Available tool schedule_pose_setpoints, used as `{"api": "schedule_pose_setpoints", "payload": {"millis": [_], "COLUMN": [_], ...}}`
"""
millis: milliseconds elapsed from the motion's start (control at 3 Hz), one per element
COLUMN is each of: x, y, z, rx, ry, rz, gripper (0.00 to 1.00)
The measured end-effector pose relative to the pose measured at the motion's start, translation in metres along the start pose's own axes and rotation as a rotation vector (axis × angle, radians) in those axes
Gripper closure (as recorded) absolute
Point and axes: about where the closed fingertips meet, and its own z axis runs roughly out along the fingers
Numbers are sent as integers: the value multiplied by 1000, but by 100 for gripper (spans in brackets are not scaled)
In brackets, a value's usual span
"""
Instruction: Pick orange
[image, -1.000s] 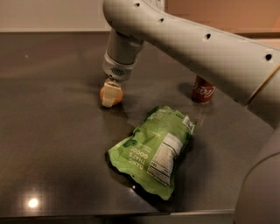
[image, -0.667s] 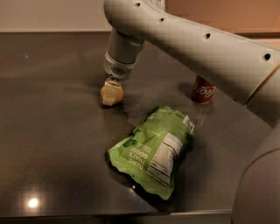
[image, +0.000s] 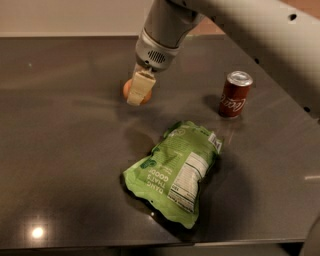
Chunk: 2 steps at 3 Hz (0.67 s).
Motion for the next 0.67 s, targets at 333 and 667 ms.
{"api": "schedule_pose_setpoints", "payload": {"millis": [333, 667], "x": [-10, -11], "y": [9, 9], "z": [-43, -43], "rx": [-29, -29], "ry": [-59, -59], "rz": [-75, -75], "gripper": [100, 100]}}
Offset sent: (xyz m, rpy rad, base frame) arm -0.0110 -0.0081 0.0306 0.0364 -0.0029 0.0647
